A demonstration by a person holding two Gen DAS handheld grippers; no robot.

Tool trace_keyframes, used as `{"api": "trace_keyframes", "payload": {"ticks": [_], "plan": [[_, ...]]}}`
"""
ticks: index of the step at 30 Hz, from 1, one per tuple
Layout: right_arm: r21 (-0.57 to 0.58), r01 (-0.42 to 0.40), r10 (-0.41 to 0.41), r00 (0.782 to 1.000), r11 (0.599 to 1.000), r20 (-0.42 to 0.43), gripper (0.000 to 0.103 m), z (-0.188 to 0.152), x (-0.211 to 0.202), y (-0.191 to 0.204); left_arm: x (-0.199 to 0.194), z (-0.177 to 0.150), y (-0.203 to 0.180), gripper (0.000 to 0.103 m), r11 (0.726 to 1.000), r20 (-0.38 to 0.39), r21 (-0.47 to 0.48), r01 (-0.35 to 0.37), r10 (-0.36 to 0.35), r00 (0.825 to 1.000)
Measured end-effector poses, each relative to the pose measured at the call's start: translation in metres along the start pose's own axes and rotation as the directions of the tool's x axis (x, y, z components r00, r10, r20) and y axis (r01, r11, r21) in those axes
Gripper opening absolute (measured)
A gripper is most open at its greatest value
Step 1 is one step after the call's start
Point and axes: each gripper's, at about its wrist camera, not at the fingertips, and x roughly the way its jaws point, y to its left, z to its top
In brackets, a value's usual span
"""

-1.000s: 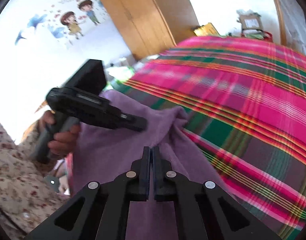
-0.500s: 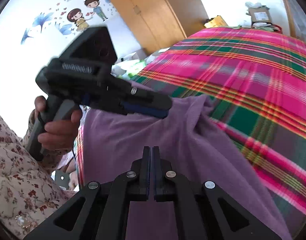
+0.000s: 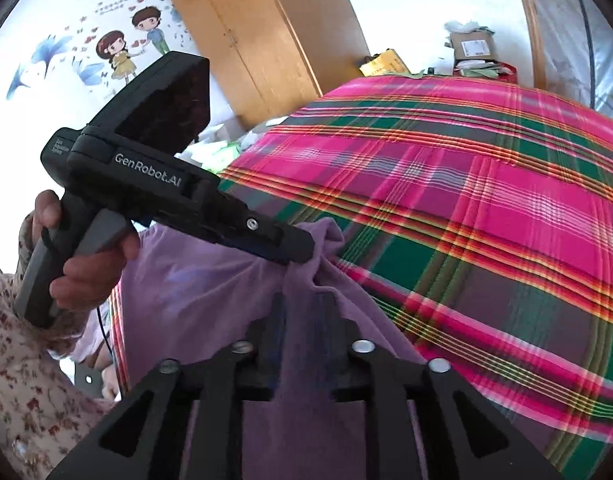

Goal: Fold clothes

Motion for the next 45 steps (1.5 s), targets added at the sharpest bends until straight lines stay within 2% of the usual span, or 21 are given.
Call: {"api": "trace_keyframes", "payload": {"ticks": [9,15,16,17,24,30,31,33,36,39,43,45], "plan": [[-0.015,0.093,-0.092,0.994,0.996,0.062,0.027,0.006,-0.002,-0.001,-0.003,-0.001,0.004,0.031,1.000,0.007,-0.016,-0.016,0.016,1.000],[0.043,-0.018,0.019,1.000,0.999,-0.019,0.026,0.008,0.016,-0.015,-0.006,0.001,0.006,0.031,0.999,0.004,-0.038,-0.017,0.017,1.000],[0.037,-0.020,0.020,1.000,0.999,-0.013,0.021,0.008,0.015,-0.013,-0.007,0.002,0.006,0.031,0.999,0.007,-0.045,-0.020,0.021,1.000],[0.030,-0.022,0.022,1.000,0.999,-0.003,0.006,0.009,0.014,-0.010,-0.009,0.003,0.006,0.031,0.998,0.011,-0.051,-0.023,0.024,1.000],[0.018,-0.061,0.061,0.997,0.998,0.043,0.005,0.010,0.012,0.010,-0.017,0.003,-0.011,0.031,0.998,0.021,-0.014,-0.069,0.070,0.997],[0.017,-0.120,0.119,0.991,0.993,0.058,0.005,0.007,0.008,0.019,-0.011,-0.003,-0.009,0.031,0.984,-0.031,0.003,-0.179,0.179,0.983],[0.012,-0.142,0.141,0.988,0.990,0.056,0.004,0.006,0.008,0.022,-0.012,-0.004,-0.008,0.029,0.983,-0.030,-0.003,-0.183,0.183,0.983],[0.003,-0.164,0.164,0.985,0.986,0.049,0.004,0.006,0.009,0.027,-0.017,-0.004,-0.005,0.015,0.985,-0.012,-0.016,-0.172,0.172,0.985],[0.017,-0.129,0.128,0.991,0.992,0.029,0.004,0.004,0.015,0.025,-0.025,-0.005,0.001,0.007,0.988,0.024,-0.025,-0.155,0.156,0.988],[0.046,-0.097,0.096,0.995,0.994,0.029,0.007,0.004,0.013,0.017,-0.023,-0.004,0.009,0.003,0.988,0.022,-0.044,-0.148,0.149,0.989],[0.038,-0.011,0.009,0.997,0.999,0.075,0.009,0.011,-0.005,0.007,-0.027,-0.006,0.012,0.003,0.993,0.035,-0.042,-0.112,0.114,0.993],[0.004,0.045,-0.046,0.998,0.999,0.046,0.011,0.014,-0.001,0.005,-0.028,-0.007,0.014,0.003,0.995,0.039,-0.046,-0.092,0.094,0.995]]}}
